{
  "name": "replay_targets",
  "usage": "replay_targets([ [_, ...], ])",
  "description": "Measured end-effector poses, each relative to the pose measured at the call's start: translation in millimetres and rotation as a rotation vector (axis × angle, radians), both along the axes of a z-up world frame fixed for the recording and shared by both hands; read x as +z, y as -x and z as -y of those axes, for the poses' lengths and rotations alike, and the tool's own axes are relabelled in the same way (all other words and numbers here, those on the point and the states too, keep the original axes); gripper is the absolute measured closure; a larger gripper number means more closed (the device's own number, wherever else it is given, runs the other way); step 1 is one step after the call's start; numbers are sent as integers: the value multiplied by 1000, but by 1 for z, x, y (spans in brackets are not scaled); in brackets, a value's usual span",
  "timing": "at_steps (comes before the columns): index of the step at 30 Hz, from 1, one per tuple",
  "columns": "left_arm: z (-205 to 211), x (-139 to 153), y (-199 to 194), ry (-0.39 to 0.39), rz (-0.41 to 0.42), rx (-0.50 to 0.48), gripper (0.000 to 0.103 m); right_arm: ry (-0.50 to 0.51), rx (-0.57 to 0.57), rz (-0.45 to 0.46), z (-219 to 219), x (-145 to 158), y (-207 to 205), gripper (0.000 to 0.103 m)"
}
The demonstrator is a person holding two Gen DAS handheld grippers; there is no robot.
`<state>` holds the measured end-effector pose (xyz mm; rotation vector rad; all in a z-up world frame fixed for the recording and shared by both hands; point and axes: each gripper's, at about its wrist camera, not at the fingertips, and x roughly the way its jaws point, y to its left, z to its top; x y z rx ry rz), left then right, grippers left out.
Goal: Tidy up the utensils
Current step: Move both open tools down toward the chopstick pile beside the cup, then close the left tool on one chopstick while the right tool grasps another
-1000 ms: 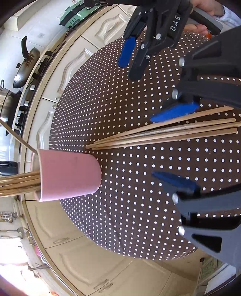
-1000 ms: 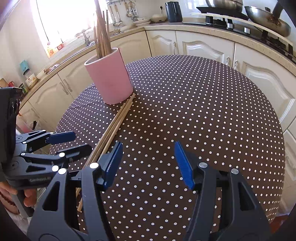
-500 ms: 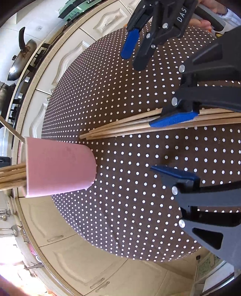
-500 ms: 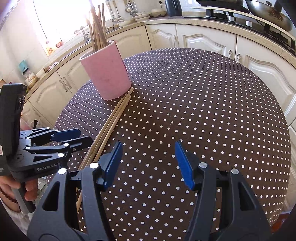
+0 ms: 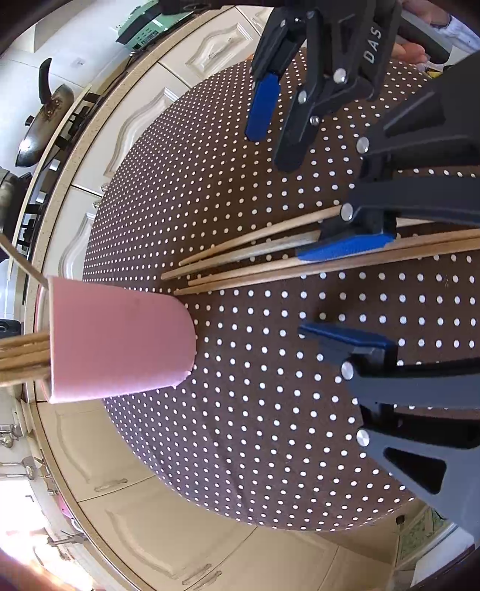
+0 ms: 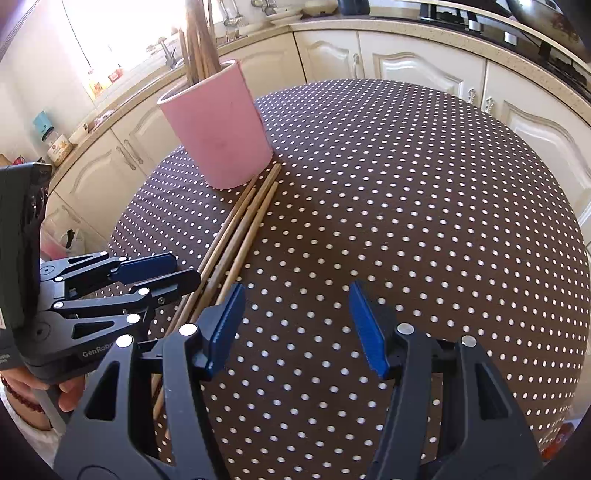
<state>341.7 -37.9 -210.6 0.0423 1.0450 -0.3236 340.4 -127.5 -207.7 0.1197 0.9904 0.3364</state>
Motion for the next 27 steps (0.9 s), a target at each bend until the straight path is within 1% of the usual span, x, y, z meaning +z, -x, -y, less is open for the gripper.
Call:
replay_targets([
  [2,-4,0,3,-7,1,-9,70,-2,6,-25,-7,-1,-5,45],
  [5,0,0,8,-60,25,-31,70,14,-4,-48,-14,-4,-11,45],
  [8,2,1,8,-72,23,-27,70,23,-18,-67,-18,-3,-17,45],
  [11,-5,1,7,-49,20,-18,77,47,-16,-93,-25,-2,-23,45],
  [15,-15,1,9,-40,17,-7,83,128,-2,-102,-44,-3,-28,48],
  [16,-17,1,10,-50,18,-6,92,147,-4,-101,-48,-3,-28,49],
  [17,-18,0,11,-79,31,-1,96,166,-4,-100,-51,-3,-29,49],
  [20,-27,-1,16,-57,29,1,96,241,9,-86,-65,-6,-29,49],
  [21,-29,-2,16,-46,26,4,96,281,17,-77,-70,-7,-28,50],
  [22,-30,-2,16,-41,26,4,96,290,20,-74,-73,-7,-28,52],
  [23,-31,-1,15,-39,25,2,96,289,24,-79,-75,-7,-28,57],
  [25,-31,-1,15,-47,20,-4,96,307,45,-90,-80,-7,-30,61],
  [26,-31,-1,13,-52,16,-7,96,312,58,-100,-82,-6,-31,65],
  [27,-30,-1,11,-62,11,-12,96,317,73,-116,-84,-6,-33,68],
])
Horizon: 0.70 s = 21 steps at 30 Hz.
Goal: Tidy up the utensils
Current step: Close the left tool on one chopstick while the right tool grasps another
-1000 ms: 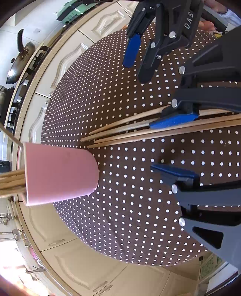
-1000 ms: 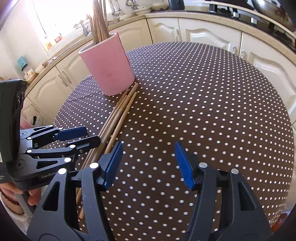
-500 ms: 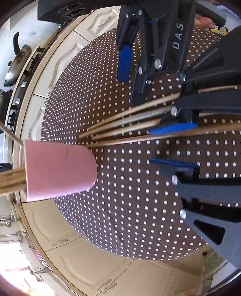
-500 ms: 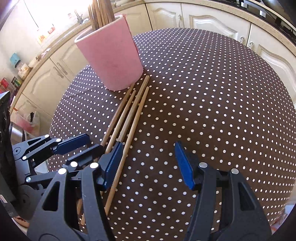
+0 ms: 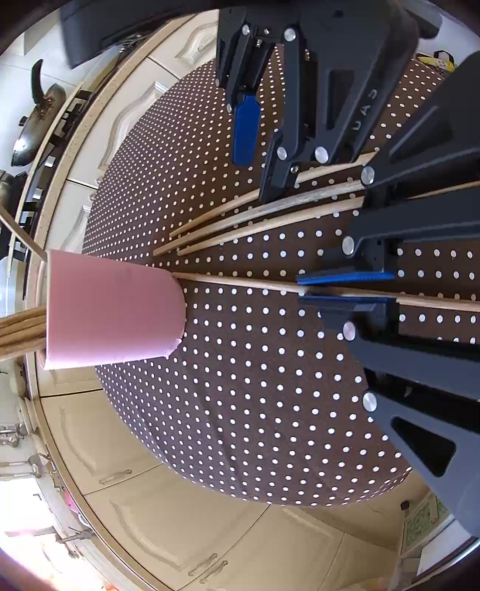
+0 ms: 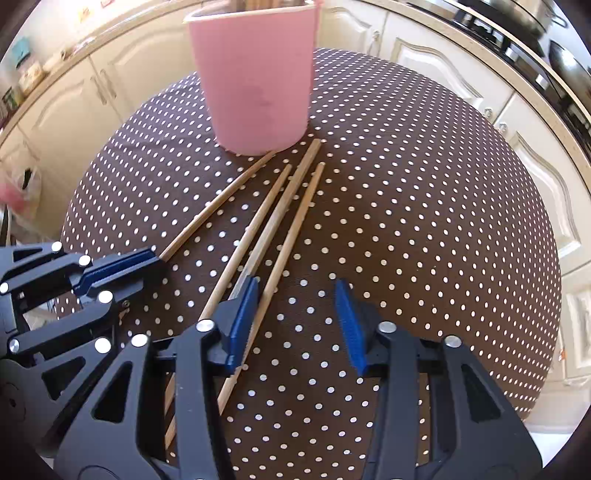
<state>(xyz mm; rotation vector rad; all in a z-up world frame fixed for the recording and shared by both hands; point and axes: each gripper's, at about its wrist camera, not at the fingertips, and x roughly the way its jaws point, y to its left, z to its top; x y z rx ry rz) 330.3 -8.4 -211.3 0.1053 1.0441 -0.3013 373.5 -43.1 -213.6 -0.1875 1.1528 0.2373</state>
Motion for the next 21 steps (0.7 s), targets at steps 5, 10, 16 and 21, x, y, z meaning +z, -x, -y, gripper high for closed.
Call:
replay_targets([
  [5,13,4,-20,-43,-31,-29,96,28,79,-84,-21,1,-15,77],
  [10,22,7,-37,-100,-111,-46,95,42,104,-167,-21,3,-41,89],
  [16,29,8,-45,-113,-127,-61,97,50,122,-199,-18,3,-65,93],
  [21,33,7,-37,-107,-88,-53,98,28,119,-182,-4,0,-63,95],
])
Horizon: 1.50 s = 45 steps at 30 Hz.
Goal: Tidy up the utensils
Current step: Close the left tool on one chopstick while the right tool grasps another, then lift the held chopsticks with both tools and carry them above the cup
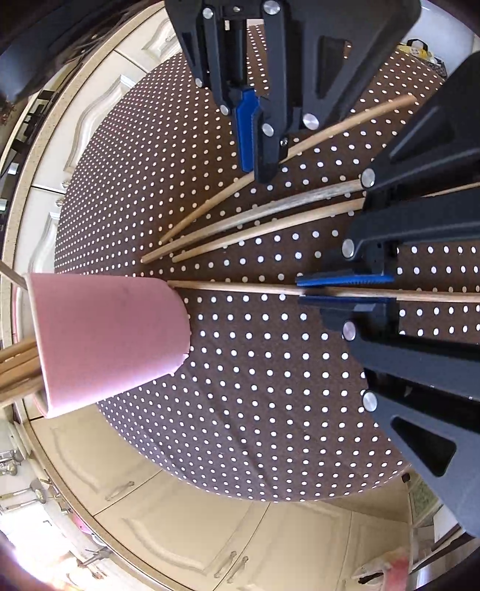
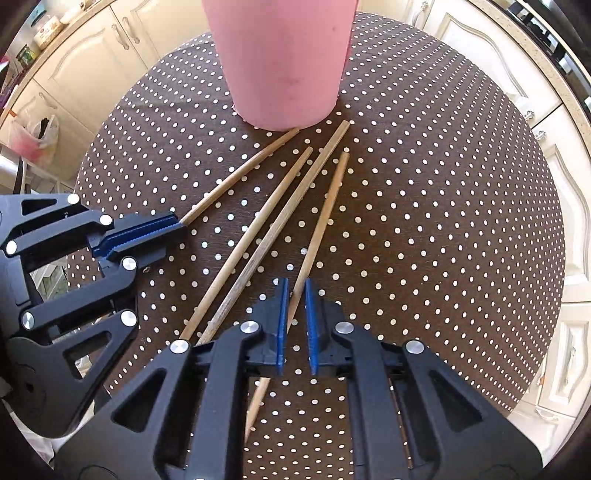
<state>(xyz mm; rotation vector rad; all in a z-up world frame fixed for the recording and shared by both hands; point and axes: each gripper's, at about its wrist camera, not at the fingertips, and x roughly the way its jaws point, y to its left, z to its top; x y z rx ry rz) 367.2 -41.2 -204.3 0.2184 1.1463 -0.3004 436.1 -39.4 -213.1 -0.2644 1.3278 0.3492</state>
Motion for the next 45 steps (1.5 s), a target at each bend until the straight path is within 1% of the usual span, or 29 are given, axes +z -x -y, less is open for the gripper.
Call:
replay_targets([
  [2,0,0,5,10,21,2,98,-14,-2,32,13,0,16,95],
  [3,-1,-1,8,25,26,8,98,-26,-6,50,16,0,18,95],
  [4,-2,-1,10,43,30,15,98,-41,-15,62,20,-1,29,96],
  [8,-4,0,25,80,71,26,98,-124,-42,107,36,-5,43,97],
  [11,-3,7,38,120,110,30,98,-180,-54,131,51,-4,51,97],
  [15,-2,16,55,148,165,30,98,-254,-57,178,63,4,66,98],
  [19,-5,28,68,188,218,40,98,-299,-54,236,77,17,79,98],
  [21,-6,34,77,214,240,31,98,-324,-51,270,83,31,85,98],
  [23,-8,39,83,236,255,17,98,-340,-50,302,87,37,93,98],
  [24,-9,42,89,247,279,14,98,-351,-49,306,87,39,96,98],
  [25,-10,44,93,258,292,11,98,-359,-45,316,80,49,97,98],
  [27,-12,48,96,282,312,15,98,-362,-33,358,81,55,105,98],
  [31,-20,58,103,310,348,22,98,-400,-30,410,79,67,119,98],
  [34,-28,68,111,346,406,41,98,-428,-21,444,75,77,121,98],
  [36,-32,74,115,350,442,54,98,-442,-23,473,76,84,124,98],
  [38,-37,82,121,364,498,58,98,-464,-27,500,78,91,127,98],
  [45,-45,103,129,390,620,79,98,-508,-24,581,80,110,132,98],
])
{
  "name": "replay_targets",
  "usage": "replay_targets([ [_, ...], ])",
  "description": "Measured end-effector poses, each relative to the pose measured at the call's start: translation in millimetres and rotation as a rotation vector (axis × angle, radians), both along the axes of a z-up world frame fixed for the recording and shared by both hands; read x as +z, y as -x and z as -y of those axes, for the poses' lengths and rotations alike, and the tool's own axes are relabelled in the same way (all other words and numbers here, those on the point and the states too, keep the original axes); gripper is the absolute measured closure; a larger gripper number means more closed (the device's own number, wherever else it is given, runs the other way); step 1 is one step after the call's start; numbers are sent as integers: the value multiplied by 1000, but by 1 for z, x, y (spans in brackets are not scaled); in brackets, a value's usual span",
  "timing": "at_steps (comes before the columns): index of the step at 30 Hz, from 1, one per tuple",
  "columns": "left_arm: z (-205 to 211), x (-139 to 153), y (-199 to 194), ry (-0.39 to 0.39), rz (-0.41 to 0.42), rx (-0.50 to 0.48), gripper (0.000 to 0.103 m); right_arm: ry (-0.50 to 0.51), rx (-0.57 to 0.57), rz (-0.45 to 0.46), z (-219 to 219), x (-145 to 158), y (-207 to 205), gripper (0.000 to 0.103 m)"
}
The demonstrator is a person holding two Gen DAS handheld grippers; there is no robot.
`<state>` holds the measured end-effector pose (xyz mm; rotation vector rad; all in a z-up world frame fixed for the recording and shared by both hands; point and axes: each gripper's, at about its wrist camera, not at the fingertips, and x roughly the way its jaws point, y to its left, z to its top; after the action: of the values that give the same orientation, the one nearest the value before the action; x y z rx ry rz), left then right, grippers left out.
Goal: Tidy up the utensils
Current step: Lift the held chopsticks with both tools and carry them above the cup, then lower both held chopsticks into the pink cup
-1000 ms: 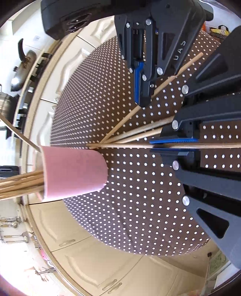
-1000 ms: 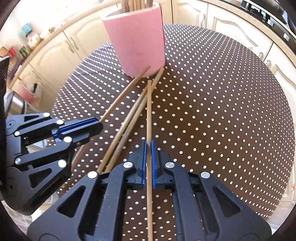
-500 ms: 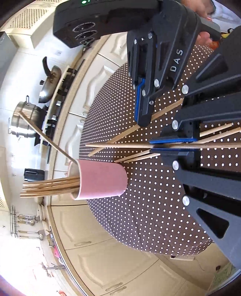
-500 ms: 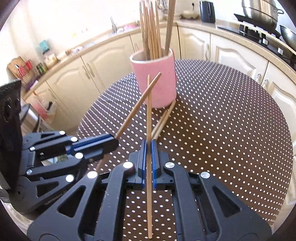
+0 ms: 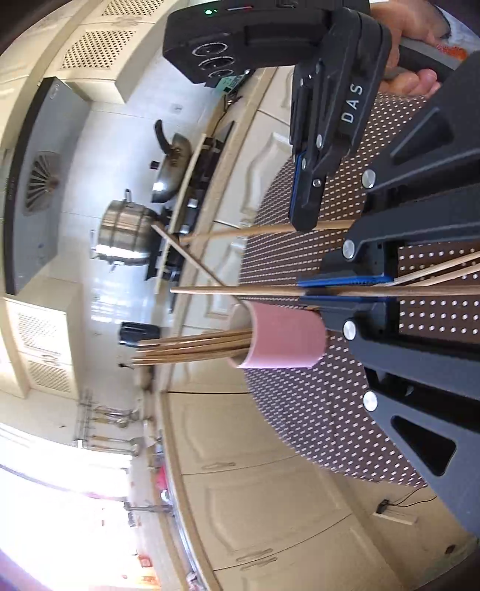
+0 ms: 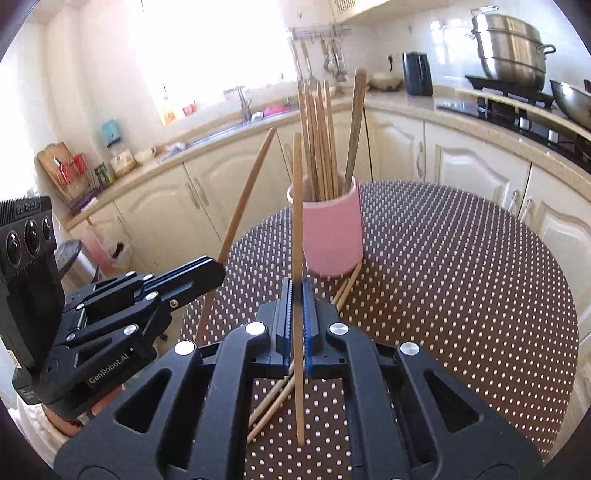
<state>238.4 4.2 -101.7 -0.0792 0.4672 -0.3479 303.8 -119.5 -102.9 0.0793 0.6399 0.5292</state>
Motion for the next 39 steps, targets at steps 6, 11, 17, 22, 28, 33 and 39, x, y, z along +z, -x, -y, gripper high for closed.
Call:
replay_targets([
  [6,-7,13,-4,47,75,27,98,-28,-11,83,-3,14,0,98],
  [11,-16,24,-11,83,141,48,98,-58,-12,136,-6,29,-7,98],
  [17,-26,42,-38,133,191,71,98,-90,-15,201,-8,55,-23,98],
  [22,-32,58,-63,197,244,97,98,-116,-19,258,-9,79,-41,98],
  [28,-29,66,-105,231,309,152,98,-110,-44,351,-20,93,-61,98],
  [33,-20,63,-136,244,325,166,98,-85,-53,371,-29,88,-83,98],
  [39,-11,47,-167,228,328,191,98,-65,-51,344,-30,71,-102,98],
])
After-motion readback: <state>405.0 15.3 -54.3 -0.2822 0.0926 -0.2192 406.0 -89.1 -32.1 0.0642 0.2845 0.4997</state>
